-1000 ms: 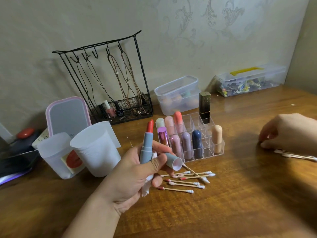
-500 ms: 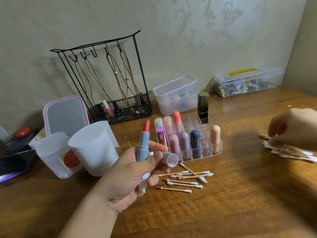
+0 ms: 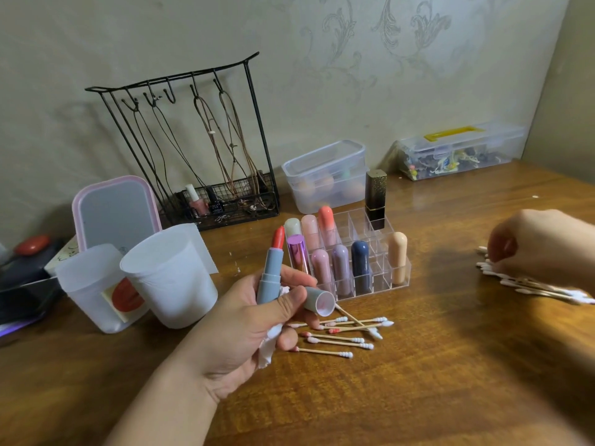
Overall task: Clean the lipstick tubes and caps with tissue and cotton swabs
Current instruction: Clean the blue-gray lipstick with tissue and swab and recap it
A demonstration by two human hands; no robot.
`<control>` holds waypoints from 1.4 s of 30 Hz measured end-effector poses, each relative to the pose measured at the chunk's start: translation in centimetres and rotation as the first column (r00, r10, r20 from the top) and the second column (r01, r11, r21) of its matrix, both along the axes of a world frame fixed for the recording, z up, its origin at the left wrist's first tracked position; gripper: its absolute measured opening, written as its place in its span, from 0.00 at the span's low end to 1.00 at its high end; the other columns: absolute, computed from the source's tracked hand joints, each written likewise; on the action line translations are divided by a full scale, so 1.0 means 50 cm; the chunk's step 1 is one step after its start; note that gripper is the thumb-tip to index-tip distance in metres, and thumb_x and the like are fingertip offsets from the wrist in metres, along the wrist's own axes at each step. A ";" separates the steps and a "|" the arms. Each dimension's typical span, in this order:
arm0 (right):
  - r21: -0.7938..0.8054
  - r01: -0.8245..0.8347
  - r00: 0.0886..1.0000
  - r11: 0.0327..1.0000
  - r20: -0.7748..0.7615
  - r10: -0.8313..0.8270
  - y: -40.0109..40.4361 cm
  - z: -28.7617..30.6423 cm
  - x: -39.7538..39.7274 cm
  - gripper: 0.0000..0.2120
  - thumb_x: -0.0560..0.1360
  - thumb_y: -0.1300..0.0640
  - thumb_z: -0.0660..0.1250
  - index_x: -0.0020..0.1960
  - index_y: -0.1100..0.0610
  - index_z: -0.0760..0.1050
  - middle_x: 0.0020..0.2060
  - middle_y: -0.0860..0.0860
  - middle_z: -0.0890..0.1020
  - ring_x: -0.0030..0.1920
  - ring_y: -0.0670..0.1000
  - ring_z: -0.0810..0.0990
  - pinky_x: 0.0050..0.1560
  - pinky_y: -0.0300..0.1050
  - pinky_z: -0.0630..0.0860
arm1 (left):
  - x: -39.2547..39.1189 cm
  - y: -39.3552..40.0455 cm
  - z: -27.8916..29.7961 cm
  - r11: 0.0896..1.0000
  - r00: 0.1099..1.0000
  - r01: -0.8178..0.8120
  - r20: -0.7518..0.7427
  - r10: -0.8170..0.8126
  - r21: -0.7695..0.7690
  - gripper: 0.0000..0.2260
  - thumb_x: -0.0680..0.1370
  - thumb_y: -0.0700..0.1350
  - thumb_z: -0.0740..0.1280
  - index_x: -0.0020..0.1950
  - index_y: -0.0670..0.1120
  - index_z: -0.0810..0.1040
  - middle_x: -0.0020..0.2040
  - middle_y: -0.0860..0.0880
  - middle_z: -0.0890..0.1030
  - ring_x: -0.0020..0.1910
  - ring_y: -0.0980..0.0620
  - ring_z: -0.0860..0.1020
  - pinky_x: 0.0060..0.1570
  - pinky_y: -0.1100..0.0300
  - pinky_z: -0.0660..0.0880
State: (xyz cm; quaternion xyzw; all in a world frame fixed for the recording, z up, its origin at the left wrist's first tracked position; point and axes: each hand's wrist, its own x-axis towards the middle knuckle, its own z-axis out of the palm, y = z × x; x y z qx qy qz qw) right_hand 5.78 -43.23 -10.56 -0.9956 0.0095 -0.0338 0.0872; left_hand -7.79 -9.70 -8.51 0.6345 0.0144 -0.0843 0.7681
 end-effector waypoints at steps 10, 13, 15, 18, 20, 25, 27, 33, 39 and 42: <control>0.006 -0.034 0.999 0.999 0.030 0.034 0.017 0.016 -0.014 0.06 0.74 0.57 0.69 0.46 0.48 0.81 0.38 0.44 0.79 0.42 0.51 0.76 0.47 0.45 0.75 | 0.000 0.000 0.001 1.000 1.000 0.000 0.000 0.000 0.008 0.11 0.70 0.40 0.68 0.51 0.38 0.79 0.40 0.42 0.81 0.34 0.50 0.78 0.22 0.65 0.71; 0.100 -0.139 0.973 0.985 0.199 0.117 0.043 0.030 -0.033 0.11 0.77 0.64 0.63 0.50 0.52 0.82 0.48 0.54 0.82 0.44 0.52 0.71 0.47 0.43 0.67 | 0.001 0.000 0.000 1.000 1.000 0.002 0.011 -0.002 -0.003 0.12 0.71 0.40 0.68 0.53 0.37 0.77 0.39 0.41 0.80 0.35 0.50 0.78 0.22 0.65 0.71; 0.196 -0.299 0.911 0.934 0.350 0.219 0.083 0.045 -0.067 0.12 0.78 0.63 0.63 0.48 0.47 0.79 0.48 0.50 0.79 0.43 0.50 0.73 0.45 0.41 0.66 | 0.002 -0.001 0.000 1.000 1.000 -0.013 0.016 0.013 -0.021 0.13 0.71 0.40 0.67 0.54 0.37 0.77 0.39 0.40 0.80 0.35 0.50 0.78 0.22 0.65 0.71; 0.283 -0.571 0.774 0.771 0.500 0.389 0.156 0.057 -0.136 0.12 0.77 0.58 0.65 0.49 0.41 0.79 0.44 0.38 0.76 0.39 0.38 0.76 0.39 0.29 0.67 | 0.002 -0.004 0.002 0.997 0.999 -0.043 0.007 0.043 -0.057 0.11 0.70 0.40 0.67 0.52 0.39 0.78 0.38 0.40 0.80 0.34 0.49 0.78 0.22 0.65 0.72; 0.266 -0.700 0.671 0.663 0.562 0.483 0.194 0.052 -0.171 0.10 0.78 0.59 0.68 0.51 0.44 0.83 0.42 0.37 0.77 0.38 0.34 0.76 0.38 0.24 0.67 | 0.002 -0.007 0.003 0.997 0.999 -0.049 -0.008 0.048 -0.064 0.12 0.69 0.40 0.68 0.51 0.40 0.78 0.37 0.40 0.80 0.32 0.50 0.78 0.23 0.65 0.73; 0.286 -0.819 0.554 0.497 0.620 0.556 0.233 0.033 -0.213 0.05 0.74 0.50 0.70 0.45 0.48 0.84 0.37 0.38 0.79 0.34 0.38 0.75 0.34 0.30 0.69 | 0.000 -0.008 0.002 0.997 0.998 -0.060 -0.025 0.058 -0.052 0.12 0.68 0.41 0.68 0.51 0.41 0.78 0.39 0.41 0.81 0.33 0.50 0.81 0.24 0.64 0.74; 0.273 -0.812 0.563 0.515 0.595 0.573 0.236 0.028 -0.214 0.07 0.74 0.45 0.69 0.44 0.46 0.83 0.36 0.37 0.79 0.33 0.38 0.75 0.33 0.35 0.72 | 0.001 -0.009 0.000 0.998 0.998 -0.065 -0.018 0.065 -0.017 0.14 0.69 0.41 0.69 0.53 0.40 0.78 0.41 0.41 0.82 0.34 0.50 0.81 0.25 0.63 0.74; 0.283 -0.757 0.638 0.589 0.517 0.571 0.248 0.015 -0.218 0.10 0.78 0.52 0.60 0.52 0.48 0.81 0.43 0.40 0.78 0.41 0.41 0.77 0.40 0.35 0.75 | -0.001 -0.017 0.000 0.992 0.996 -0.092 0.015 0.091 0.087 0.15 0.65 0.42 0.71 0.51 0.41 0.79 0.45 0.40 0.82 0.35 0.50 0.82 0.26 0.63 0.74; 0.117 -0.710 0.653 0.694 0.478 0.587 0.249 0.007 -0.229 0.10 0.80 0.50 0.62 0.43 0.49 0.78 0.31 0.44 0.77 0.26 0.47 0.74 0.25 0.40 0.71 | -0.002 -0.019 0.004 0.988 0.993 -0.111 0.036 0.108 0.105 0.14 0.64 0.43 0.72 0.48 0.43 0.81 0.43 0.43 0.84 0.37 0.48 0.83 0.31 0.62 0.78; -0.023 -0.653 0.667 0.757 0.456 0.589 0.250 0.016 -0.236 0.06 0.75 0.51 0.65 0.43 0.50 0.79 0.29 0.46 0.77 0.23 0.55 0.73 0.20 0.41 0.67 | -0.001 -0.016 0.005 0.983 0.991 -0.126 0.065 0.118 0.136 0.13 0.64 0.43 0.72 0.47 0.43 0.82 0.41 0.43 0.84 0.37 0.48 0.83 0.32 0.62 0.78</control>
